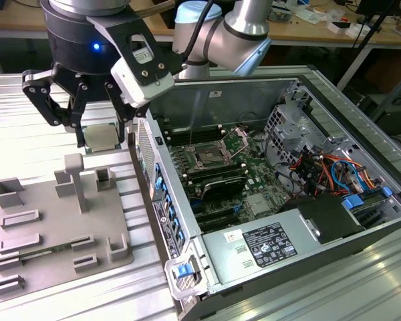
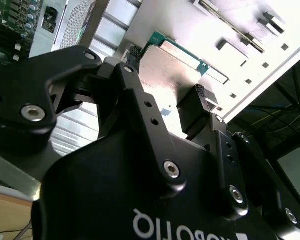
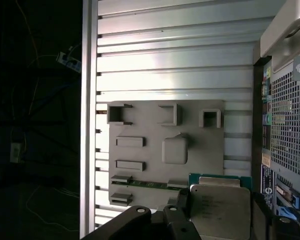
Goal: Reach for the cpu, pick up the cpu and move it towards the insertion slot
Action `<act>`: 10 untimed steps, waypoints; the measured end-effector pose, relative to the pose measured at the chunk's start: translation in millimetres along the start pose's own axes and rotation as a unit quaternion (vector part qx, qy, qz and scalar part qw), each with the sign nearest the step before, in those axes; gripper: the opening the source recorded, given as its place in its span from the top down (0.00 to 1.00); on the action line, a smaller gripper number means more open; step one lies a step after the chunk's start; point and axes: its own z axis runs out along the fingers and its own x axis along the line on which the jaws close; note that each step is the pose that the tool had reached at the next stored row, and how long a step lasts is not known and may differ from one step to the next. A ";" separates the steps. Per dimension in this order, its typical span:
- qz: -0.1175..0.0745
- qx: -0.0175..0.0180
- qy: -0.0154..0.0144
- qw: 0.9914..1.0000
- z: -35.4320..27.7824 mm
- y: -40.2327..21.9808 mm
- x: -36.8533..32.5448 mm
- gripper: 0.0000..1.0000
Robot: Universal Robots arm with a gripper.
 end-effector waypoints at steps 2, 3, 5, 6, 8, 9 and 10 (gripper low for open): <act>0.000 0.000 0.000 1.000 0.0 0.0 -1.2 0.45; 0.000 0.000 0.000 1.000 0.0 0.0 -1.9 0.45; 0.000 0.000 0.000 1.000 0.0 -0.1 -3.0 0.45; 0.000 0.000 0.000 1.000 -0.1 -0.1 -3.8 0.45; 0.000 0.000 0.000 1.000 -0.1 -0.1 -4.8 0.45; 0.000 0.000 0.000 1.000 -0.1 -0.2 -5.5 0.45; 0.000 0.000 0.000 1.000 -0.1 -0.2 -6.0 0.45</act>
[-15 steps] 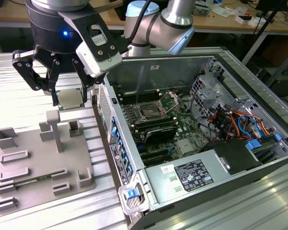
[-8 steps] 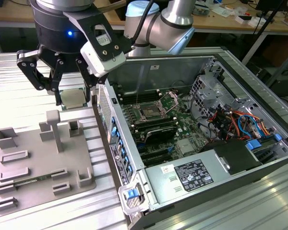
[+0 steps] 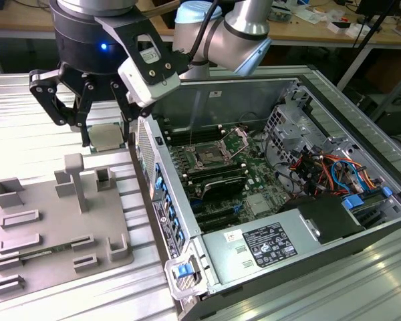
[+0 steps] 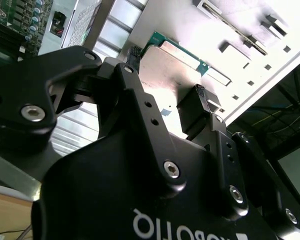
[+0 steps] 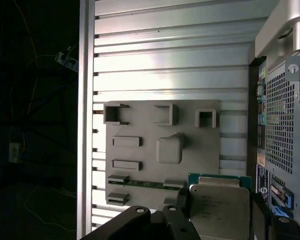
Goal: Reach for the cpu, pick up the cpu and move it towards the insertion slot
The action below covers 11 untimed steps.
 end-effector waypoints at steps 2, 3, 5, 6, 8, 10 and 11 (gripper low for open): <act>0.000 0.000 0.000 1.000 0.0 0.0 -1.4 0.45; 0.000 0.000 0.000 1.000 0.0 0.0 -1.8 0.45; 0.000 0.000 0.000 1.000 0.0 -0.1 -2.8 0.45; 0.000 0.000 0.000 1.000 0.0 -0.1 -3.8 0.45; 0.000 0.000 0.000 1.000 -0.1 -0.1 -5.0 0.45; 0.000 0.000 0.000 1.000 0.0 -0.1 -5.6 0.45; 0.000 0.000 0.000 1.000 -0.1 -0.2 -5.7 0.45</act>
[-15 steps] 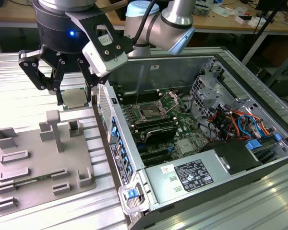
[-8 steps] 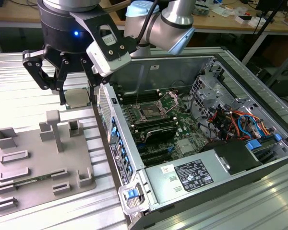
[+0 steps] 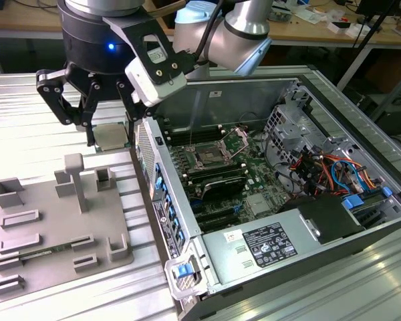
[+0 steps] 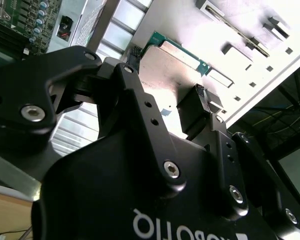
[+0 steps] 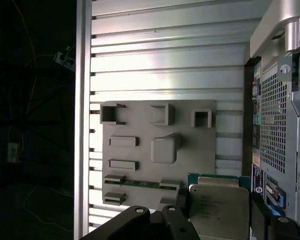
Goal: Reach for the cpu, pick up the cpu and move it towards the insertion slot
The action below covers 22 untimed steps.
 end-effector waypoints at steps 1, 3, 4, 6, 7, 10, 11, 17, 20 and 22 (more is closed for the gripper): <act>0.000 0.000 0.000 1.000 0.0 0.0 -0.1 0.45; 0.000 0.000 0.000 1.000 0.0 0.0 -0.2 0.45; 0.000 0.000 0.000 1.000 0.0 0.0 -0.2 0.45; 0.000 0.000 0.000 1.000 -0.3 0.0 -0.2 0.45; 0.000 0.000 0.000 1.000 -0.6 0.0 -0.2 0.45; 0.000 0.000 0.000 1.000 -1.7 0.0 -0.2 0.45; 0.000 0.000 0.000 1.000 -2.4 0.0 -0.2 0.45; 0.000 0.000 0.000 1.000 -4.9 0.0 -0.9 0.45; 0.000 0.000 0.000 1.000 -5.0 -0.1 -4.4 0.45; 0.000 0.000 0.000 1.000 -5.0 -0.2 -6.4 0.45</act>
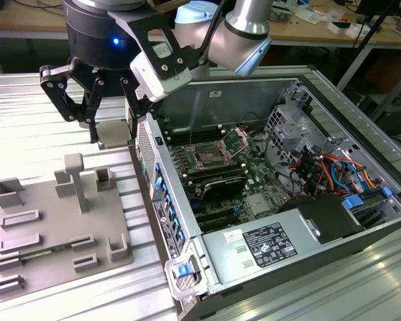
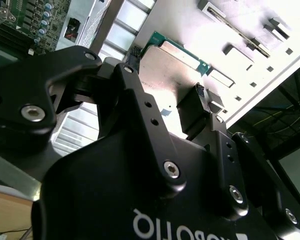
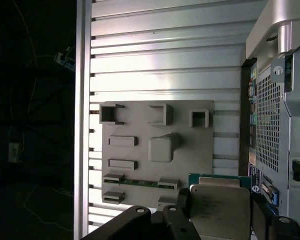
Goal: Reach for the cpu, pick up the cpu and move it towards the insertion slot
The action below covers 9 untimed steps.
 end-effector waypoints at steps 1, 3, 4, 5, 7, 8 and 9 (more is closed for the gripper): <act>0.000 0.000 0.000 1.000 0.0 -0.2 -7.5 0.45; 0.000 0.000 0.000 1.000 -0.1 -0.4 -15.0 0.45; 0.000 0.000 0.000 1.000 -0.2 -0.5 -18.5 0.45; 0.000 0.000 0.000 1.000 -0.4 -0.8 -28.7 0.45; 0.000 0.000 0.000 1.000 -0.4 -0.9 -32.1 0.45; 0.000 0.000 0.000 1.000 -0.4 -0.9 -33.3 0.45; 0.000 0.000 0.000 1.000 -0.4 -1.0 -34.2 0.45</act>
